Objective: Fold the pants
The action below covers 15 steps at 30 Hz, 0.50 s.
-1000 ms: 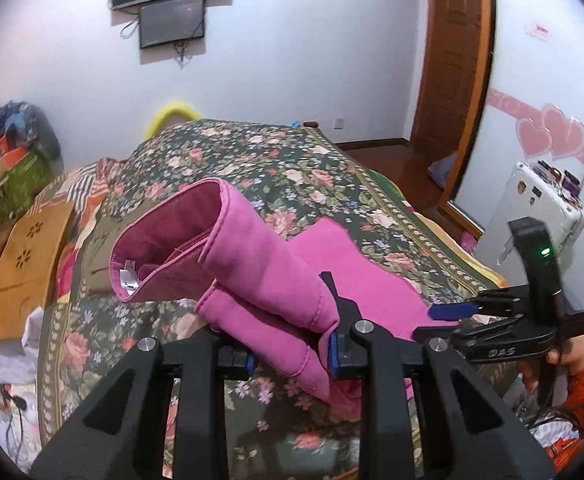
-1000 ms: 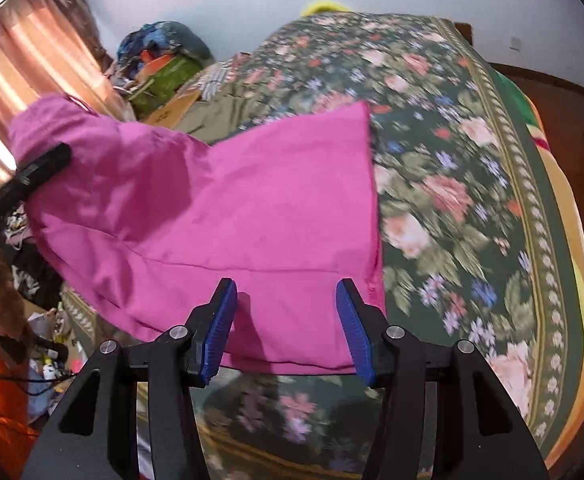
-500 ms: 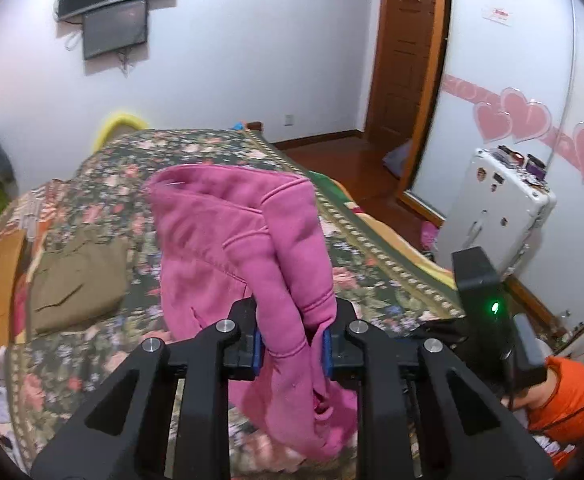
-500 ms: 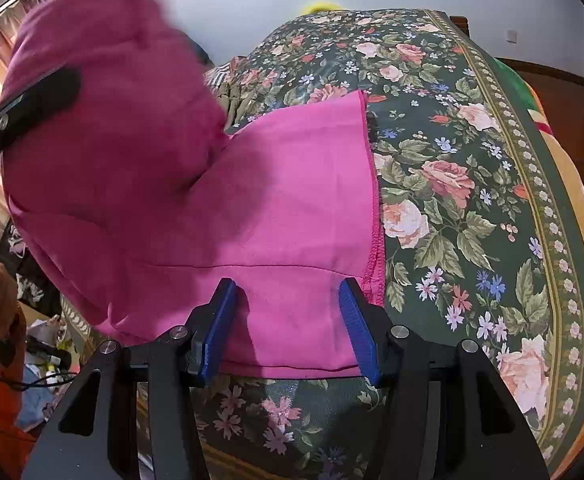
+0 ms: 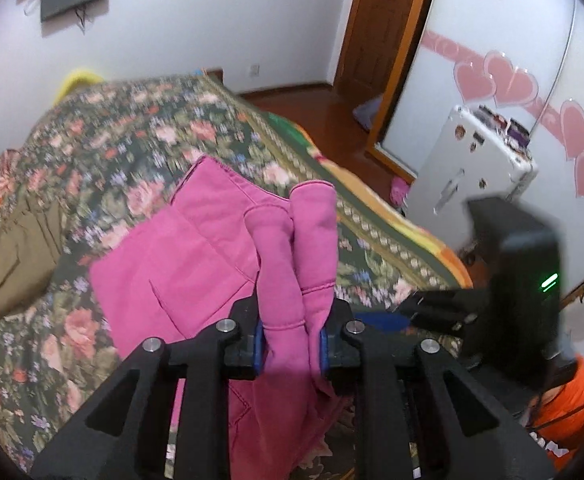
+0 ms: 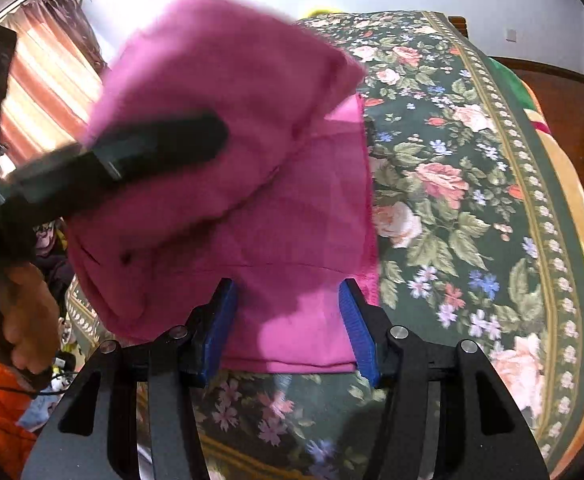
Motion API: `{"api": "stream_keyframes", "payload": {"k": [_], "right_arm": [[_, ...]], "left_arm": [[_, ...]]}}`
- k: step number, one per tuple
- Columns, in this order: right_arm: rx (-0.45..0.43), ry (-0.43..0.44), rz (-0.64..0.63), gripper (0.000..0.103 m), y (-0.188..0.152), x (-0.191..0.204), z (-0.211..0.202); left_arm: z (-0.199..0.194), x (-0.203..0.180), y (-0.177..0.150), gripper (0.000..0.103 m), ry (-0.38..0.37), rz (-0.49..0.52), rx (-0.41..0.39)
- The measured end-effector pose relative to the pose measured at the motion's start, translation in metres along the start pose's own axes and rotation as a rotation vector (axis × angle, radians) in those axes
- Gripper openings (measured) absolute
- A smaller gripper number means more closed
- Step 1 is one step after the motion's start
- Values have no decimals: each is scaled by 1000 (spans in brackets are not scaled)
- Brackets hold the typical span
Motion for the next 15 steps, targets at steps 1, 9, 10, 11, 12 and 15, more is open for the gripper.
{"api": "stream_keyframes", "payload": {"k": [1,9,10,11,12,15], "right_arm": [[-4,-7,2,51,0,-1,-3],[-24,-75,48,51,-13,-23,-33],[-20,-80,52,51,-15,-25,-35],[-15,-82,54,51,-16,-25,-35],[-9,-85,53,51,-18,-26,-35],[2,-91,45,51,-20,-22,-35]], "left_arm": [[6,-1,-2,20,-5,-2,20],[32,1,-14,58,-73,-75,125],[30,1,-13,61,-75,-76,128],[28,2,-12,64,-82,-86,134],[26,3,-10,71,-87,-95,136],[14,9,-7,72,-107,-126,124]]}}
Point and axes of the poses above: each gripper's, at about its wrist camera, not at the fingertips, and z roughly the way its jaws point, x to its left, y to its top, the point moved 2 cm from there along z, roughly the way its jaws point, and after that the axes turned 5 degrees about y, right-handed, at the moved point
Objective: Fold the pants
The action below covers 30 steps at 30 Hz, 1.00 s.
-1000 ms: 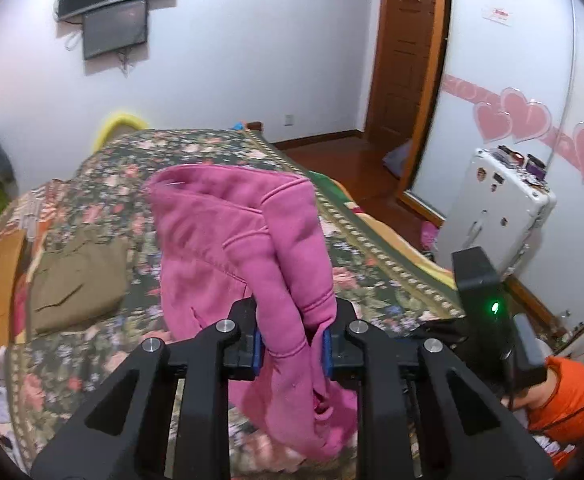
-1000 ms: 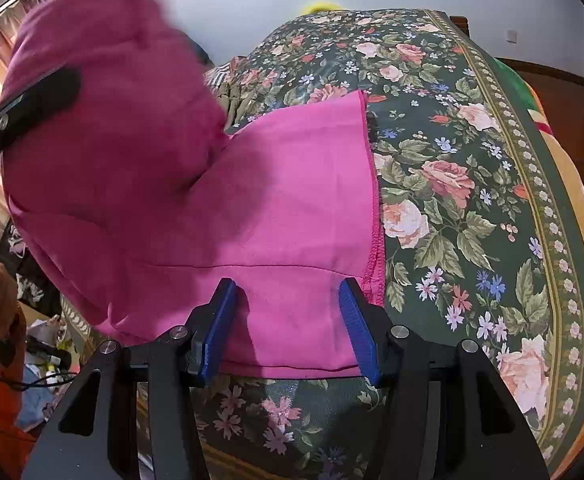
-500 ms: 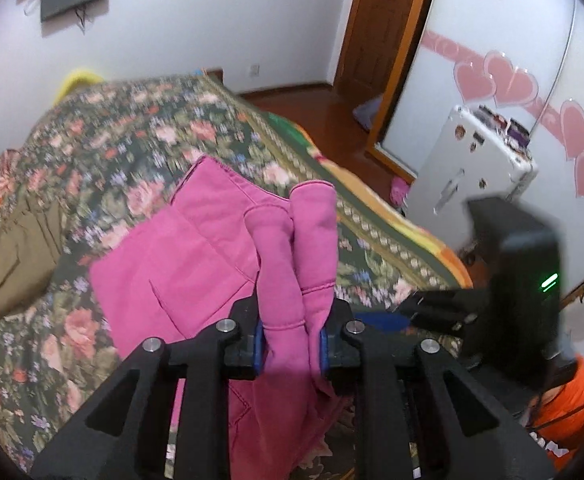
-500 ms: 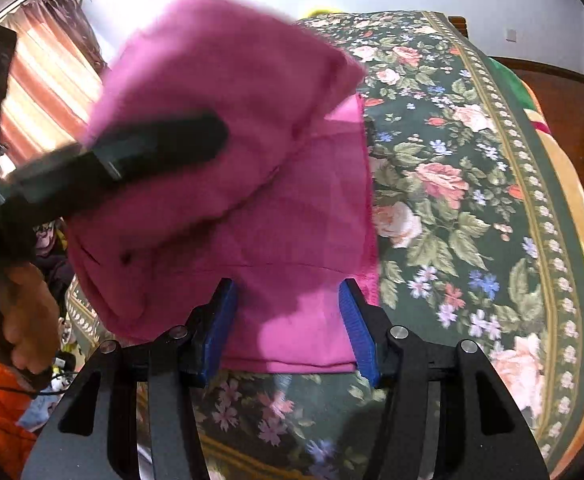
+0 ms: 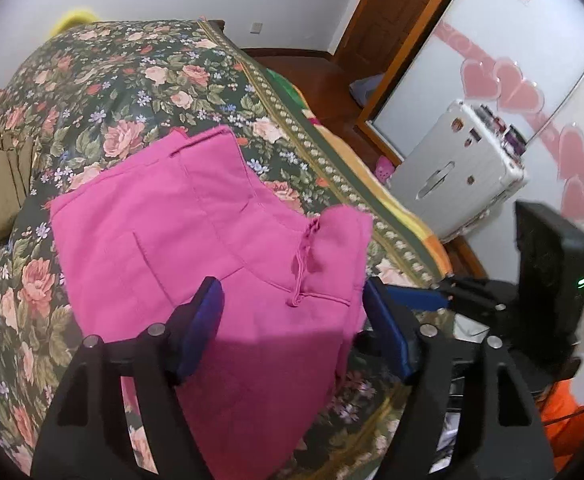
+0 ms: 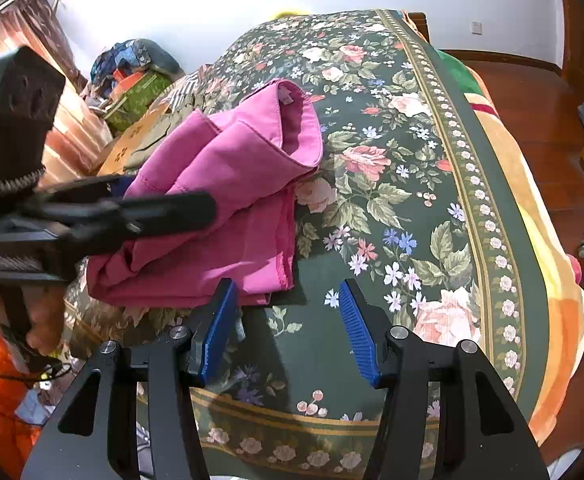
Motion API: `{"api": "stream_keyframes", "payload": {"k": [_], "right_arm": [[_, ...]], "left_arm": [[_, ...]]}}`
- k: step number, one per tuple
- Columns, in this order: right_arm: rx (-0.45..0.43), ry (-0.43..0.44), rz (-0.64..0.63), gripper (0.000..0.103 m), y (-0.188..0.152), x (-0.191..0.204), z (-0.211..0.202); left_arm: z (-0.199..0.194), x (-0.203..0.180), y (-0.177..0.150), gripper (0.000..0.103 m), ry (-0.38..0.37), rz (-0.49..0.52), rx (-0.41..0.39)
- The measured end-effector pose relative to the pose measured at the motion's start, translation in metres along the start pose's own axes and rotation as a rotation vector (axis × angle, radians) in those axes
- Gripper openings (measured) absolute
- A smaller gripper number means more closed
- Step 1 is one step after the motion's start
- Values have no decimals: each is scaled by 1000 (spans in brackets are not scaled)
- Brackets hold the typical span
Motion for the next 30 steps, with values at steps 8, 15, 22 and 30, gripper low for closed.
{"api": "stream_keyframes", "payload": {"k": [8,15,22,30], "right_arm": [[0,5,-34,51,1,10,-2],[11,25,-41,51,1,14,3],[49,43,-30,51,1,15,19],[67,23,-37,53,19,-1,34]], "left_arm": [[-30,45,24,73,103,-66,-101],[9,116,51,73,246,-109,-23],[62,144,56,73,266,-36,78],[53,159,33,75,249,-20,57]]}}
Point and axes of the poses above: each gripper's, at about its wrist camera, not at the fingertips, and z roughly the way its jaws point, x to its left, y to its top, the point moved 2 cm from there along z, roughly the way its jaws point, and after that the axes turned 5 degrees about y, right-handed, at the moved point
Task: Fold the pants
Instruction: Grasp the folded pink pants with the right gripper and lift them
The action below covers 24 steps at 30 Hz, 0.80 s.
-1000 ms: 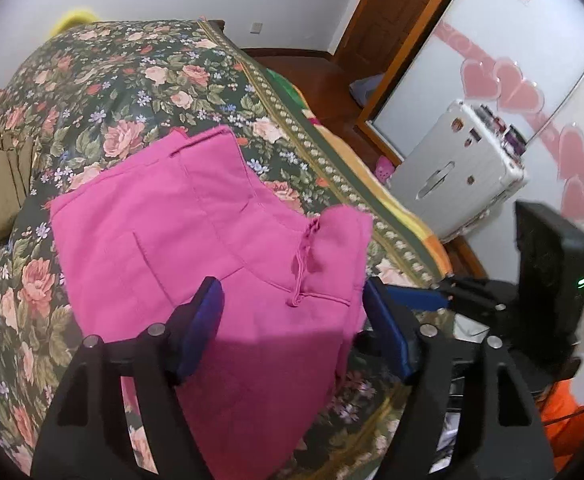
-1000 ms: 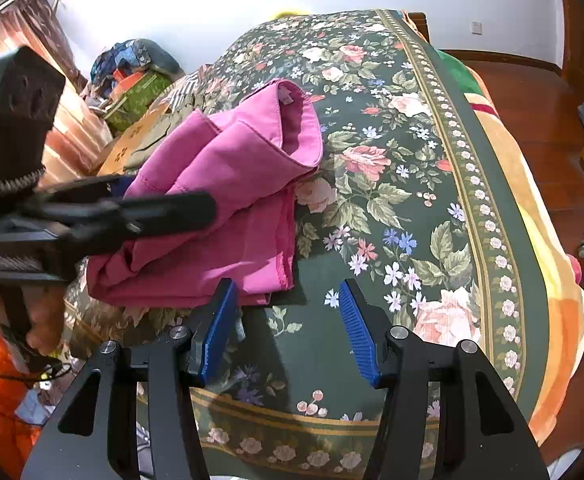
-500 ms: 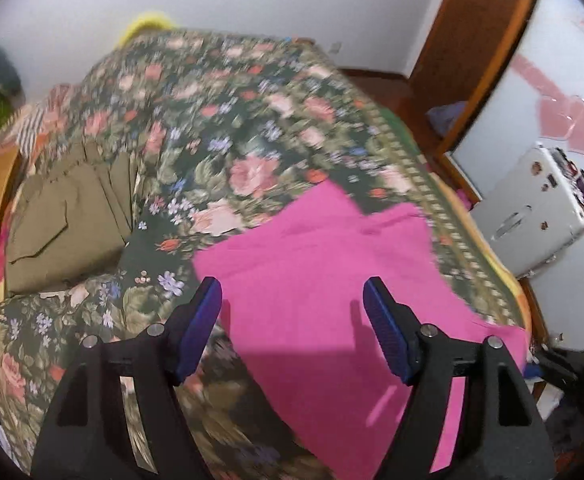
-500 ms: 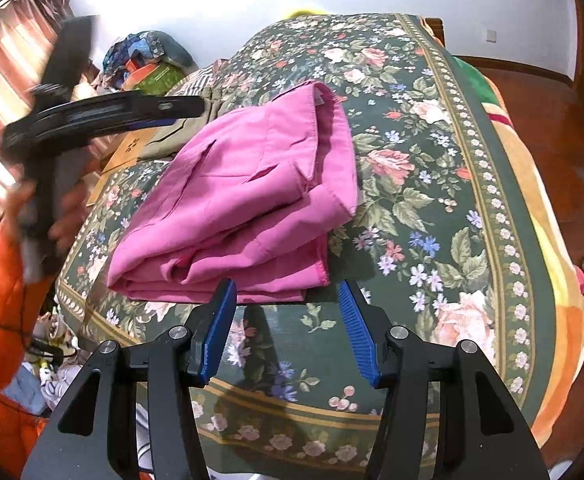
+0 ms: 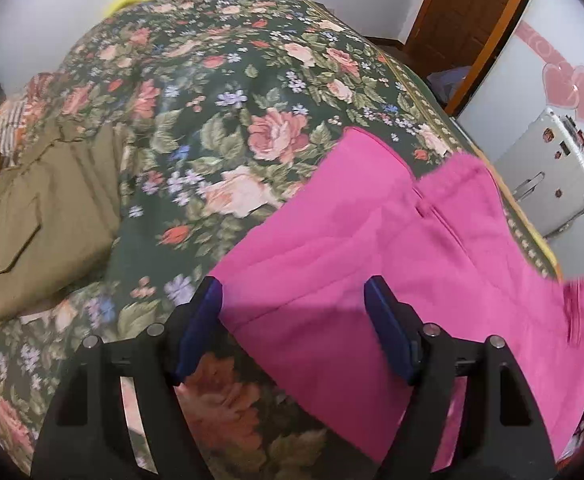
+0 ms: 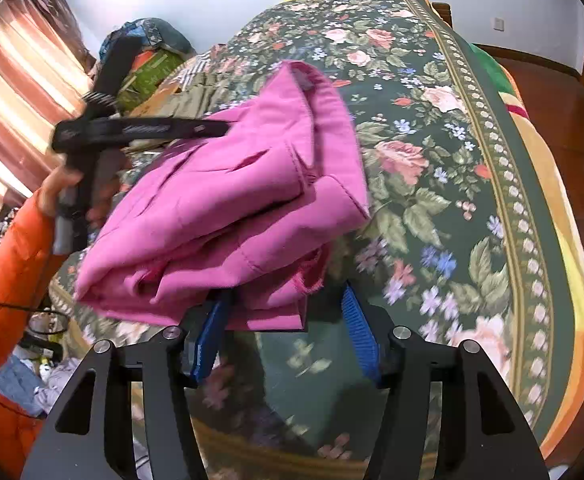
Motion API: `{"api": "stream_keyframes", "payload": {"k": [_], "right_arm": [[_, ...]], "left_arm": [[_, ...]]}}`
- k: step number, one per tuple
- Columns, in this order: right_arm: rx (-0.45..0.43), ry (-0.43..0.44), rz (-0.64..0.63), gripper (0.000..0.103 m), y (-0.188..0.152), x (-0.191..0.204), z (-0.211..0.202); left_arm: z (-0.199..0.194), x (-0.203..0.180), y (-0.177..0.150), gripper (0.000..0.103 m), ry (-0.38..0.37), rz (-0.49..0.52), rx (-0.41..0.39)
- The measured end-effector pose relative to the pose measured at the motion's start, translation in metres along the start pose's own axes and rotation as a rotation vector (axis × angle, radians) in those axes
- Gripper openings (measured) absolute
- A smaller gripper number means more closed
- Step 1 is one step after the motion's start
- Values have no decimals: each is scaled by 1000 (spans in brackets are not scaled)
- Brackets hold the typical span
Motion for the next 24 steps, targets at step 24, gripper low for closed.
{"api": "stream_keyframes", "payload": {"k": [24], "right_arm": [[-102,-106,-53,53,32,1,-20]], "left_arm": [[-116,21,-135,36,14,-157,-57]]}}
Point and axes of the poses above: each gripper's, at about its wrist camera, not at the fingertips, and z roughly the way its jaws point, x to its left, y to its top, the point moved 2 cm from there along z, roughly the way its jaws point, and after that the axes turned 5 degrees about y, right-handed, at the moved point
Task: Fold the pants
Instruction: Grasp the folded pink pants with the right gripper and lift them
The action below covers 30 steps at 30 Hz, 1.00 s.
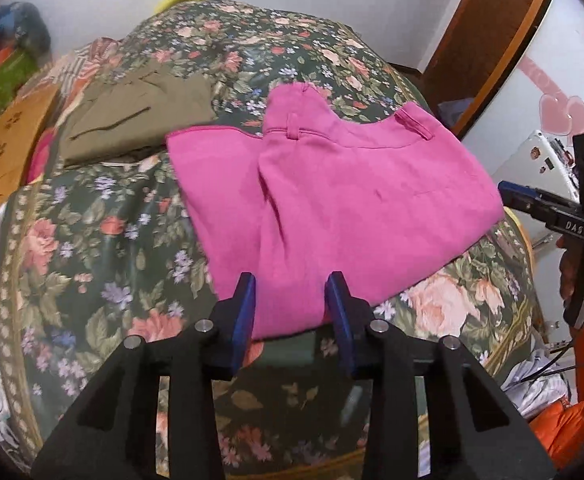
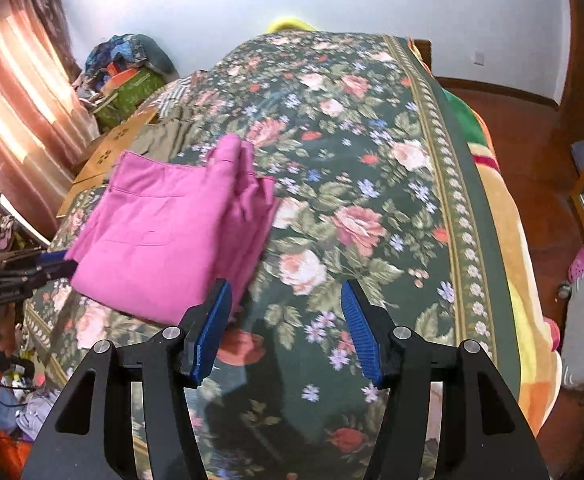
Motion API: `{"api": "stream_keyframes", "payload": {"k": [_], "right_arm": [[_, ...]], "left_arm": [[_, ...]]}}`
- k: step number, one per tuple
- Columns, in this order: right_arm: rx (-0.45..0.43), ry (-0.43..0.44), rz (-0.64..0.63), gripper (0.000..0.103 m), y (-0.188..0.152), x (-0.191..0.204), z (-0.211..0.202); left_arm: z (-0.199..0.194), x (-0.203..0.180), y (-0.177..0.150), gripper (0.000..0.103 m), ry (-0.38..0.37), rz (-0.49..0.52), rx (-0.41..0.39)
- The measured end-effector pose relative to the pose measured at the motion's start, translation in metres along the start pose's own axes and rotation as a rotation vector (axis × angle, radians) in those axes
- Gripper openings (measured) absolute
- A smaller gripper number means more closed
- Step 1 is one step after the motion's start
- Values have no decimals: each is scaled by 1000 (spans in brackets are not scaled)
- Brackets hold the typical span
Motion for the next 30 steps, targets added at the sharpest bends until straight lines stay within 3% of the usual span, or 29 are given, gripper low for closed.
{"api": "stream_keyframes", "payload": {"k": [4,10,17,20,24,30], "right_arm": [[-10,-5,-39,53,6,12,0],[-44,14,-74,53,28,20,7],[-64,15,-151,53,54,31,28],[-42,35,-149,46,65,28,45],[8,75,-150,19,70,26,66],[-16,124,-153,13,74,30,71]], "left_arm": [[-20,3,10,36,19,0,-59],[-19,3,55,36,14,0,-130],[30,7,100,36,-57,-47,-79],[50,10,107,36,-92,-65,-54],[65,15,104,30,-119,-88,-34],[53,21,98,21,-127,-97,-72]]}}
Point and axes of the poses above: each gripper's, at about its wrist camera, not at the fingertips, and z roughly the way its jaws point, x to its left, y to its top, the point moved 2 cm from there along z, roughly the way its jaws point, and after that the axes turned 5 degrees about y, right-handed, at the moved point
